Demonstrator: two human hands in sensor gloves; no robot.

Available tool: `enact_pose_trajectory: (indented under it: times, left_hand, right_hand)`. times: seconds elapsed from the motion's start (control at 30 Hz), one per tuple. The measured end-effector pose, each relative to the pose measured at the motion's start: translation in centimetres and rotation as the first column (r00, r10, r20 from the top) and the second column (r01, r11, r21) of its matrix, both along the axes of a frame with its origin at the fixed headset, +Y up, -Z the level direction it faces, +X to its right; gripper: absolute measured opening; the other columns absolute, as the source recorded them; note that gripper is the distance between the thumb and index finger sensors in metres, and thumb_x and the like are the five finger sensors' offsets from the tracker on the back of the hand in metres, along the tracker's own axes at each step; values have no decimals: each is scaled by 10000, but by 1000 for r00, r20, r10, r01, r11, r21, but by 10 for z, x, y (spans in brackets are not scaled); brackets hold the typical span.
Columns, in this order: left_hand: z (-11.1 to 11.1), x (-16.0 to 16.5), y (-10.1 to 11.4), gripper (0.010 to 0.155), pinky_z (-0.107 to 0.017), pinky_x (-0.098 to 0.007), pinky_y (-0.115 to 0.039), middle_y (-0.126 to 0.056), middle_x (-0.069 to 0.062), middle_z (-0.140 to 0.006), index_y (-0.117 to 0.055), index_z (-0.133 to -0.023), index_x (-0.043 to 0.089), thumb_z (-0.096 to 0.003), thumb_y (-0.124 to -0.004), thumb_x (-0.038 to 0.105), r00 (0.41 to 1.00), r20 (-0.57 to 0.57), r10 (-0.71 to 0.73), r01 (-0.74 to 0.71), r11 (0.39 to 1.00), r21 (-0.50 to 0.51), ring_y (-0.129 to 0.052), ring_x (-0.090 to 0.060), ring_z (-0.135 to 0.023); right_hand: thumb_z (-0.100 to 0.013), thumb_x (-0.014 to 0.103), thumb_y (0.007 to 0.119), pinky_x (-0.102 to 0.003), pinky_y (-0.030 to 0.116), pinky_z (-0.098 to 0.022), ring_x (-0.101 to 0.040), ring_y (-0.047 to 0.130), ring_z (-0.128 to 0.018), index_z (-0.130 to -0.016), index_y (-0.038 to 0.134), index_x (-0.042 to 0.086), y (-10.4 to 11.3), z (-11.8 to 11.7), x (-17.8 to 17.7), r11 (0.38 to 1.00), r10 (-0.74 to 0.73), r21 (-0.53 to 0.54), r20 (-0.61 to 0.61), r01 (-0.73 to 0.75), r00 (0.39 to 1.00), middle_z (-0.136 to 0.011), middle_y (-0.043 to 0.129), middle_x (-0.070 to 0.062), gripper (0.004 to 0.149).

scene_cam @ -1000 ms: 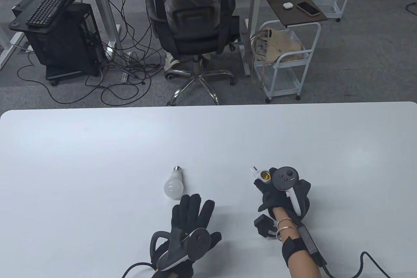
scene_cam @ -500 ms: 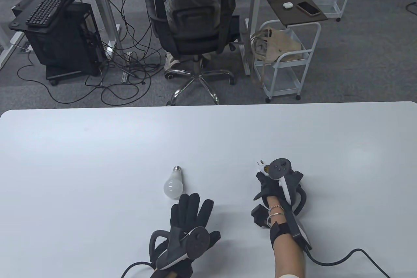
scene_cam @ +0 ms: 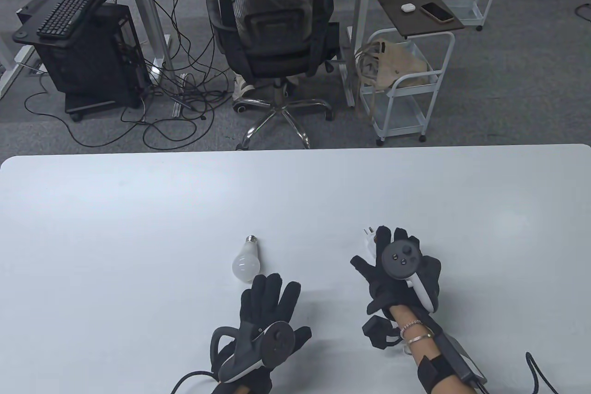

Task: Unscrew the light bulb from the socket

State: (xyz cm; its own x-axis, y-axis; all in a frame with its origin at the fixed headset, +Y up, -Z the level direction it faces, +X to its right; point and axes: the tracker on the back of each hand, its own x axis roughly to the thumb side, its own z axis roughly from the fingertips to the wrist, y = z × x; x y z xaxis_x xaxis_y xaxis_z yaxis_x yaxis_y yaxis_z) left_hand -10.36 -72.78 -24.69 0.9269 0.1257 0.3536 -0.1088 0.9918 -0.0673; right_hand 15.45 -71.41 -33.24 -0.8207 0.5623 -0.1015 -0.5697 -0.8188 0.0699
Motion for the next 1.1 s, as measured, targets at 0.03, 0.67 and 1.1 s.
enact_pose_trajectory:
  times: [0.03, 0.67, 1.1]
  left_hand:
    - [0, 0, 0, 854, -830, -602, -259, -178, -223, -1299, -159, -1211, 266, -588, -597, 652, 1000, 1, 2, -2, 1000, -2, -177, -471, -1147]
    - [1, 3, -2, 843, -827, -604, -251, -122, -233, -1289, -143, -1213, 258, -600, -573, 646, 1000, 10, 7, -7, 999, -37, -153, -476, -1138]
    - [1, 6, -4, 830, -827, -603, -249, -128, -232, -1291, -169, -1210, 258, -598, -573, 649, 1000, 19, -8, 9, 998, -56, -152, -475, -1139]
  right_hand:
    - [-583, 504, 727, -664, 166, -672, -481, -12, -1004, -1157, 195, 171, 1, 5, -3, 1000, 12, 2, -26, -12, 1000, -1173, 59, -208, 851]
    - [-585, 549, 706, -645, 79, -684, -364, -102, -1024, -1167, 176, 228, -18, 74, -53, 959, 284, 101, -352, -266, 892, -1207, 37, -115, 851]
    - [-598, 550, 695, -644, 81, -684, -372, -86, -1032, -1176, 194, 213, -28, 71, -49, 979, 202, 62, -417, -194, 886, -1218, 70, -134, 836]
